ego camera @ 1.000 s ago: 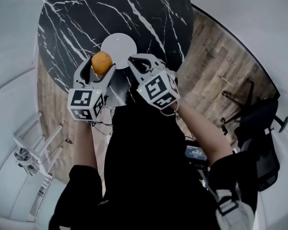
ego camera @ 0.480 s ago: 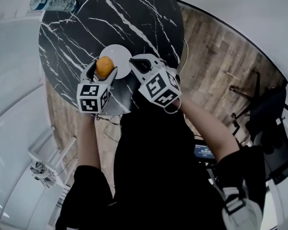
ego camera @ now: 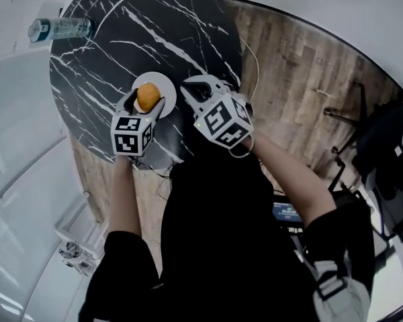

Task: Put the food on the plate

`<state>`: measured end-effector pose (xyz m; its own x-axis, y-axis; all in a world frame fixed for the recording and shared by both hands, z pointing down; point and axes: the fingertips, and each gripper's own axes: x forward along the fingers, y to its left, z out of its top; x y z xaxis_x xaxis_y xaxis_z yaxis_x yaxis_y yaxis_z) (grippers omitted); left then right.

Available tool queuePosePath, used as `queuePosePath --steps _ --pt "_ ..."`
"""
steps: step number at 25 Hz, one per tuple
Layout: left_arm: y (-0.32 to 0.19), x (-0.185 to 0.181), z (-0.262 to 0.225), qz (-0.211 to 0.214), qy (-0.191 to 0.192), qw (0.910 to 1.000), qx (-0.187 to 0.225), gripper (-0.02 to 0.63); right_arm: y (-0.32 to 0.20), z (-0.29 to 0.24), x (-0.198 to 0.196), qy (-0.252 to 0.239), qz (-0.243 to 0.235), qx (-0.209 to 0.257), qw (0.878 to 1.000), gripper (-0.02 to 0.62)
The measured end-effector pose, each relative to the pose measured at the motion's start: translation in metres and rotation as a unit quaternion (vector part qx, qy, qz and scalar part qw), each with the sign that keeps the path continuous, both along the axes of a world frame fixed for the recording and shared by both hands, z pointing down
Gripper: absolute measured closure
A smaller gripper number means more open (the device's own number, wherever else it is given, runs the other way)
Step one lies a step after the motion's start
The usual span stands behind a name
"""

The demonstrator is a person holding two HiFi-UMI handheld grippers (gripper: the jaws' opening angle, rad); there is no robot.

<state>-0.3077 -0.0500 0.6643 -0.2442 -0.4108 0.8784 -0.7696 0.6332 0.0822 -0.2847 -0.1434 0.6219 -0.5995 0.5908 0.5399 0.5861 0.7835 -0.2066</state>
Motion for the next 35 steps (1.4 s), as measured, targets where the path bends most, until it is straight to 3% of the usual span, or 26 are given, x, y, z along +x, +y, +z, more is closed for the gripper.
queuePosePath --steps 6,15,35 --pt "-0.005 0.001 0.007 0.017 0.004 0.9998 -0.008 0.27 -0.001 -0.002 0.001 0.001 0.007 -0.001 1.0 0.598" --pt "-0.011 0.001 0.016 -0.004 0.021 0.9998 0.0 0.27 -0.009 0.0 0.006 0.01 0.017 -0.002 1.0 0.598" --pt "-0.002 -0.003 0.021 -0.022 0.008 0.9995 -0.021 0.27 -0.014 -0.001 0.017 0.012 0.003 -0.008 1.0 0.598"
